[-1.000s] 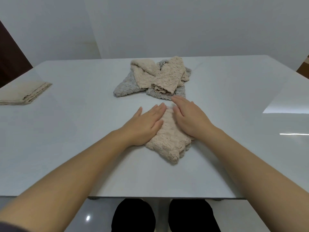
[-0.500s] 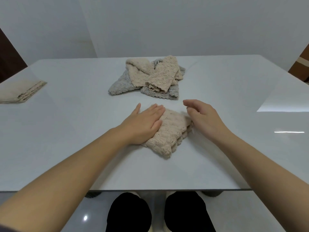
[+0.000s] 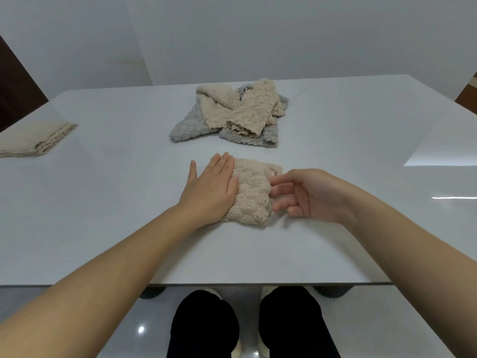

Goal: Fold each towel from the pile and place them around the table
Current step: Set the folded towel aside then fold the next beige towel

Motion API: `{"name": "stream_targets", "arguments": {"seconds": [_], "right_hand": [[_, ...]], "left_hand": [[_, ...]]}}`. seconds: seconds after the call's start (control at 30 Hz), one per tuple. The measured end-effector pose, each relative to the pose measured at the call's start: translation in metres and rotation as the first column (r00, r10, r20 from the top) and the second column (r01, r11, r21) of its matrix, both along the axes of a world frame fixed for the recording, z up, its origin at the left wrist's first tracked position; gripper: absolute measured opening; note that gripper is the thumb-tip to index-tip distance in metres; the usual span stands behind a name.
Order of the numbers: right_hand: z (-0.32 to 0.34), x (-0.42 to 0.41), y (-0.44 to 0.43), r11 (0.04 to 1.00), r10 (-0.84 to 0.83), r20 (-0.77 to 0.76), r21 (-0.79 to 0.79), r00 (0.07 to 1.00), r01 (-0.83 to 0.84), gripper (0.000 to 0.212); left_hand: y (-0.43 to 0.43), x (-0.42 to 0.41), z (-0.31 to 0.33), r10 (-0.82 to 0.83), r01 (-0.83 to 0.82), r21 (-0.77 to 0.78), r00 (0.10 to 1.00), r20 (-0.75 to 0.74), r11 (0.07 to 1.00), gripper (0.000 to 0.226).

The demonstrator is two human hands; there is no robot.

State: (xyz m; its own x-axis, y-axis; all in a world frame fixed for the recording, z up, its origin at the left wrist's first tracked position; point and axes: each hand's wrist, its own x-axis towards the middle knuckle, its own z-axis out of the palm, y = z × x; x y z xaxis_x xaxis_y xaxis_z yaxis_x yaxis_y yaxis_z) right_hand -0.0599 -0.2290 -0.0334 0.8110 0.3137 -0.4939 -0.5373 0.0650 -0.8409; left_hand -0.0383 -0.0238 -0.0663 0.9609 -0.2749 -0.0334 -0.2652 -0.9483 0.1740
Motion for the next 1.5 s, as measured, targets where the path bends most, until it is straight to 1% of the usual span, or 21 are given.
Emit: {"name": "stream_targets", "arguments": {"seconds": [0.1, 0.17, 0.27, 0.33, 0.43, 0.5, 0.63, 0.73, 0.87, 0.97, 1.03, 1.1, 1.17, 1.2, 1.23, 1.27, 1.3, 1.33, 1.37, 1.43, 1.5], "right_hand": [[0.007, -0.002, -0.001, 0.993, 0.083, -0.153, 0.098, 0.985, -0.069, 0.023], [0.009, -0.002, -0.001, 0.987, 0.150, -0.185, 0.086, 0.971, -0.136, 0.026], [0.008, -0.006, 0.005, 0.962, 0.271, -0.092, 0.000, 0.958, -0.272, 0.022], [0.008, -0.009, 0.011, 0.951, 0.308, 0.011, -0.003, 0.951, -0.308, 0.019], [0.009, -0.012, 0.018, 0.925, 0.378, 0.071, -0.073, 0.923, -0.373, 0.019], [0.009, -0.013, 0.021, 0.928, 0.362, 0.080, -0.129, 0.929, -0.351, 0.025], [0.008, -0.015, 0.026, 0.916, 0.392, 0.139, -0.147, 0.909, -0.373, 0.010], [0.007, -0.014, 0.025, 0.911, 0.384, 0.153, -0.225, 0.910, -0.347, 0.010], [0.004, -0.014, 0.025, 0.901, 0.398, 0.168, -0.255, 0.902, -0.351, 0.002], [0.001, -0.010, 0.016, 0.893, 0.398, 0.145, -0.285, 0.906, -0.347, 0.015], [0.001, -0.007, 0.007, 0.891, 0.397, 0.133, -0.292, 0.908, -0.347, 0.010], [0.003, -0.008, -0.002, 0.875, 0.417, 0.120, -0.319, 0.901, -0.363, 0.012], [0.005, -0.010, -0.010, 0.868, 0.379, 0.125, -0.393, 0.917, -0.305, 0.018], [0.005, -0.009, -0.014, 0.859, 0.326, 0.163, -0.462, 0.931, -0.219, 0.020], [0.005, -0.007, -0.017, 0.838, 0.259, 0.239, -0.537, 0.936, -0.095, 0.019], [0.003, -0.004, -0.019, 0.796, 0.201, 0.352, -0.602, 0.914, 0.057, 0.018], [0.001, -0.001, -0.019, 0.732, 0.175, 0.480, -0.647, 0.860, 0.212, 0.018], [-0.001, 0.003, -0.017, 0.656, 0.206, 0.594, -0.674, 0.778, 0.340, 0.022], [-0.003, 0.007, -0.013, 0.595, 0.282, 0.658, -0.691, 0.698, 0.411, 0.028], [-0.009, 0.014, 0.000, 0.559, 0.439, 0.685, -0.715, 0.581, 0.420, 0.038], [-0.019, 0.022, 0.013, 0.521, 0.552, 0.622, -0.777, 0.555, 0.353, 0.042]], "left_hand": [[0.001, 0.001, 0.001, -0.010, 0.010, -0.009, 1.000, -0.004, 1.000, 0.056], [0.002, 0.002, 0.000, -0.018, 0.018, -0.014, 1.000, -0.010, 1.000, 0.056], [0.002, 0.003, 0.000, -0.030, 0.029, -0.005, 0.999, -0.013, 1.000, 0.055], [0.003, 0.005, 0.001, -0.041, 0.041, 0.008, 0.999, -0.017, 0.999, 0.055], [0.004, 0.007, 0.004, -0.057, 0.057, 0.009, 0.998, -0.029, 0.998, 0.055], [0.003, 0.006, 0.004, -0.064, 0.064, 0.007, 0.998, -0.030, 0.998, 0.055], [0.004, 0.006, 0.003, -0.071, 0.072, 0.009, 0.997, -0.027, 0.997, 0.055], [0.004, 0.007, 0.003, -0.072, 0.072, 0.008, 0.996, -0.045, 0.997, 0.055], [0.004, 0.007, 0.002, -0.080, 0.081, 0.029, 0.996, -0.043, 0.996, 0.055], [0.004, 0.006, 0.002, -0.078, 0.079, 0.040, 0.997, -0.026, 0.996, 0.056], [0.004, 0.005, 0.002, -0.074, 0.075, 0.054, 0.997, -0.020, 0.996, 0.056], [0.003, 0.004, 0.002, -0.074, 0.075, 0.068, 0.997, -0.017, 0.995, 0.057], [0.002, 0.003, 0.004, -0.072, 0.071, 0.068, 0.997, 0.019, 0.995, 0.058], [0.002, 0.001, 0.006, -0.068, 0.064, 0.057, 0.996, 0.058, 0.996, 0.059], [0.001, -0.002, 0.009, -0.062, 0.058, 0.038, 0.993, 0.100, 0.998, 0.059], [-0.001, -0.005, 0.012, -0.059, 0.057, 0.017, 0.989, 0.133, 0.998, 0.060], [-0.004, -0.008, 0.015, -0.061, 0.062, 0.000, 0.987, 0.148, 0.998, 0.060], [-0.009, -0.012, 0.017, -0.068, 0.070, -0.007, 0.987, 0.145, 0.998, 0.060], [-0.016, -0.016, 0.018, -0.074, 0.075, -0.005, 0.989, 0.132, 0.997, 0.060], [-0.030, -0.022, 0.013, -0.067, 0.067, 0.003, 0.993, 0.093, 0.998, 0.062], [-0.040, -0.025, 0.006, -0.045, 0.044, 0.008, 0.998, 0.045, 0.999, 0.063]]}}
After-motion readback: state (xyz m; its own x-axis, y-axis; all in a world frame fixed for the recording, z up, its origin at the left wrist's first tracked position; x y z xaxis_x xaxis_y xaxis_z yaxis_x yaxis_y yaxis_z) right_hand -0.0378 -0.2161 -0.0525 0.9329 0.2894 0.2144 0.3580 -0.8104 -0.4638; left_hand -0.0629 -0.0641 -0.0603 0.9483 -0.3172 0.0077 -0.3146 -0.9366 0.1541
